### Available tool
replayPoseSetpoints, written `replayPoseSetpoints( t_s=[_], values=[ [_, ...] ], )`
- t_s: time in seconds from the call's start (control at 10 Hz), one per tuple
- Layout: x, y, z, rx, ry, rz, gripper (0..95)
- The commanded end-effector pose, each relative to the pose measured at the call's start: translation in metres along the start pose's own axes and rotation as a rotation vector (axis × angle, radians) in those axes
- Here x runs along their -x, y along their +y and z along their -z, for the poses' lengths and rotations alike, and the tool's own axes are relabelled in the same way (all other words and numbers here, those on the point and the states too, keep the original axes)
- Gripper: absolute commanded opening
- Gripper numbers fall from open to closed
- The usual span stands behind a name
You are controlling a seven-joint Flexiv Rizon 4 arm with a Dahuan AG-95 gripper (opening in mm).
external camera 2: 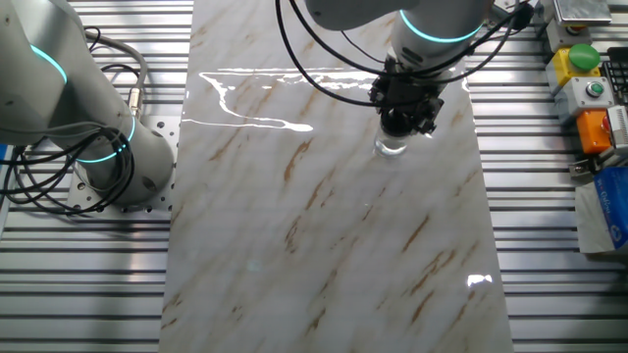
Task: Unscrew the lid from the jar
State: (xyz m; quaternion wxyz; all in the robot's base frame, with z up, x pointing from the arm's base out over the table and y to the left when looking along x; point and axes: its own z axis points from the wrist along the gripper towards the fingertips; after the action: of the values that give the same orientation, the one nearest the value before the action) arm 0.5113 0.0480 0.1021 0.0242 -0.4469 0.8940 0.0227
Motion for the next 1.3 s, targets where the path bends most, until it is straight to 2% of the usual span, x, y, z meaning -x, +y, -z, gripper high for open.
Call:
replayPoseSetpoints(
  t_s=[0.1, 0.4, 0.5, 0.8, 0.9, 1.3],
  values=[
    [-0.0006, 0.0005, 0.0004, 0.009, -0.01, 0.058, 0.0],
    [-0.0009, 0.0011, 0.0002, 0.021, -0.025, 0.239, 0.0],
    [-0.0009, 0.0011, 0.0003, 0.024, -0.034, 0.326, 0.0],
    [-0.001, 0.0013, 0.0006, 0.021, -0.035, 0.495, 0.0],
    [-0.001, 0.0013, 0.0005, 0.018, -0.033, 0.583, 0.0],
    [-0.0014, 0.0013, 0.0013, 0.016, -0.033, 0.771, 0.0]
  ],
)
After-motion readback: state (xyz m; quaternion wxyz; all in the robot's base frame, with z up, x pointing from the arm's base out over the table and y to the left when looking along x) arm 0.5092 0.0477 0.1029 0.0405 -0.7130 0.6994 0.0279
